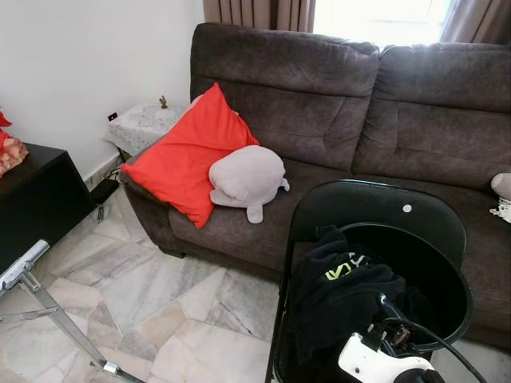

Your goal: Hang hanger

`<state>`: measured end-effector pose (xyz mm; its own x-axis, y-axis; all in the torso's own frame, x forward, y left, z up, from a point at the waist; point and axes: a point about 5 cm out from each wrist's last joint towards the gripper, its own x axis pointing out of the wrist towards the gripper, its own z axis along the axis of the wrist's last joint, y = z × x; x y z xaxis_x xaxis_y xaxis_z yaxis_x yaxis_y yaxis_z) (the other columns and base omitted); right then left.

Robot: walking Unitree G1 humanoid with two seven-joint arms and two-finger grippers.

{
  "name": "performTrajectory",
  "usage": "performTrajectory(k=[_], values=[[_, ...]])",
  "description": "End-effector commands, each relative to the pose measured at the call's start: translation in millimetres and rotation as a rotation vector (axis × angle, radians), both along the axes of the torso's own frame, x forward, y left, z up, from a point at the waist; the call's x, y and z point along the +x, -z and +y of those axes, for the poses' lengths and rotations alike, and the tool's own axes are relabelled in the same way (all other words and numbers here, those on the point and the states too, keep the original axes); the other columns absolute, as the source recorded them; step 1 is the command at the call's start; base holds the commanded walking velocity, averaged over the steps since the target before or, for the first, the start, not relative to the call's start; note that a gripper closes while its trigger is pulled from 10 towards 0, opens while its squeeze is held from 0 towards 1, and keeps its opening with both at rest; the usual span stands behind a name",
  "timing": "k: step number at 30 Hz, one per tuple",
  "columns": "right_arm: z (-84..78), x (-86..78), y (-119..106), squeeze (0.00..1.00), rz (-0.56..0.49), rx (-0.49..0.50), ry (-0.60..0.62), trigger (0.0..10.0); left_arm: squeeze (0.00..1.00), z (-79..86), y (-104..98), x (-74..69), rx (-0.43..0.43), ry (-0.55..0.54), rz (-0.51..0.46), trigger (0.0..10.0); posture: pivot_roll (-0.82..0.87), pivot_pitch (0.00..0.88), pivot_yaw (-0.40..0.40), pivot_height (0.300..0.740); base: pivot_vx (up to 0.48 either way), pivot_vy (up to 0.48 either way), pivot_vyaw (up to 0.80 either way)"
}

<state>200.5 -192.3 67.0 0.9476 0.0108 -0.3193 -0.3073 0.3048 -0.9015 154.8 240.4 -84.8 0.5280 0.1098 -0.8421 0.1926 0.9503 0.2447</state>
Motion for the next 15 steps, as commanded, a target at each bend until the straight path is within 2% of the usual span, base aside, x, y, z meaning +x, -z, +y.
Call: performTrajectory(k=[1, 15], values=[[-0.1, 1.4, -0.6, 0.0, -0.001, -0.002, 0.007, 10.0, 0.0, 5.1, -0.1, -2.9, 0.019, 0.01, 0.016, 10.0, -0.04, 0.0, 0.047, 0.74, 0.0, 0.0, 0.0], [-5.4, 6.7, -2.0, 0.0, -0.017, -0.019, 0.06, 10.0, 0.0, 4.3, -0.7, -0.7, 0.016, 0.008, 0.013, 10.0, -0.03, 0.0, 0.05, 0.74, 0.0, 0.0, 0.0]])
